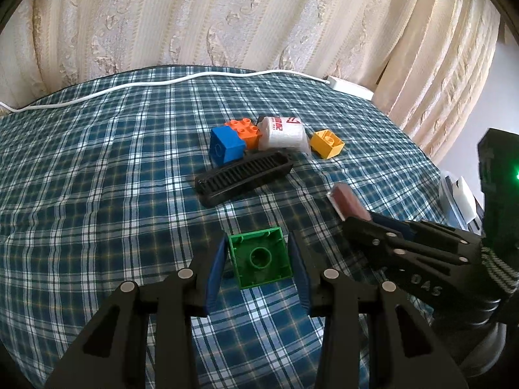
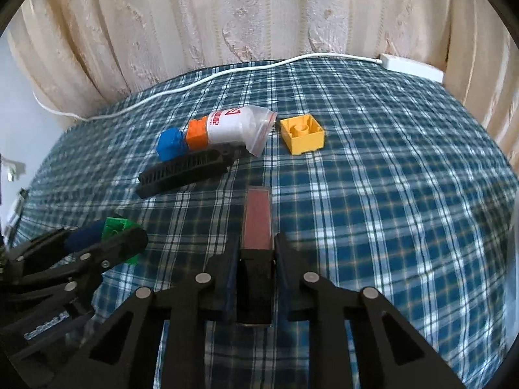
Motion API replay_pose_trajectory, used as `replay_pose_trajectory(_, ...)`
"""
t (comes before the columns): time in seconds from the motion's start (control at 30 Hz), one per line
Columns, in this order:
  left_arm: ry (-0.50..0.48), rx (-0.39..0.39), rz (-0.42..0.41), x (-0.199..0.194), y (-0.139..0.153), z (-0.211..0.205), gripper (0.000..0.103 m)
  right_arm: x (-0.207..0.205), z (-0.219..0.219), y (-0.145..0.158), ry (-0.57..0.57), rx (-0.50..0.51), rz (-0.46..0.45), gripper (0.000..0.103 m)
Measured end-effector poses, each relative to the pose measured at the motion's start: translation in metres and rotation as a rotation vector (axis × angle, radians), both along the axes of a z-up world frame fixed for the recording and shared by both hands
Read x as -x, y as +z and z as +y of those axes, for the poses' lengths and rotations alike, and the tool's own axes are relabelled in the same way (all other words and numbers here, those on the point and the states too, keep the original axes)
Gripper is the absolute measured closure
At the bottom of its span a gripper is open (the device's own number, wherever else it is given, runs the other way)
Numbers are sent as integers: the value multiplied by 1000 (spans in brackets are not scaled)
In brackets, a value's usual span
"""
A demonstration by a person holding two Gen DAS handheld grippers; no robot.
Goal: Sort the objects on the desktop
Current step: 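Grasp the green block with left tool while right tool grasps the dark red tube, then carry the green block with left tool while right tool carries the tube to the bowl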
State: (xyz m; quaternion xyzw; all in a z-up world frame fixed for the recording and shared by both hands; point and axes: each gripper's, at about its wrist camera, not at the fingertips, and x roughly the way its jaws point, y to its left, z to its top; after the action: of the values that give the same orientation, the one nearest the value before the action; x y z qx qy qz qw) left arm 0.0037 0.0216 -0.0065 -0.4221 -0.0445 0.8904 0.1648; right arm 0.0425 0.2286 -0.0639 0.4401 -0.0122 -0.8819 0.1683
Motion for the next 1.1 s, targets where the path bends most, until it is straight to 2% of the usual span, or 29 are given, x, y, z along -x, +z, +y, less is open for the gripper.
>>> replay_pose_trajectory(0.5, -58, 30, 19, -3, 7, 26, 61, -30, 56, 24, -75, 113, 38, 79)
replay_pose_trajectory(0.87, -142, 46, 31, -15, 19, 76, 61, -48, 113, 41, -176, 177, 94, 79)
replay_pose_trajectory(1.1, -205, 53, 40, -23, 24, 112, 61, -63, 166, 55, -277, 205, 148, 79)
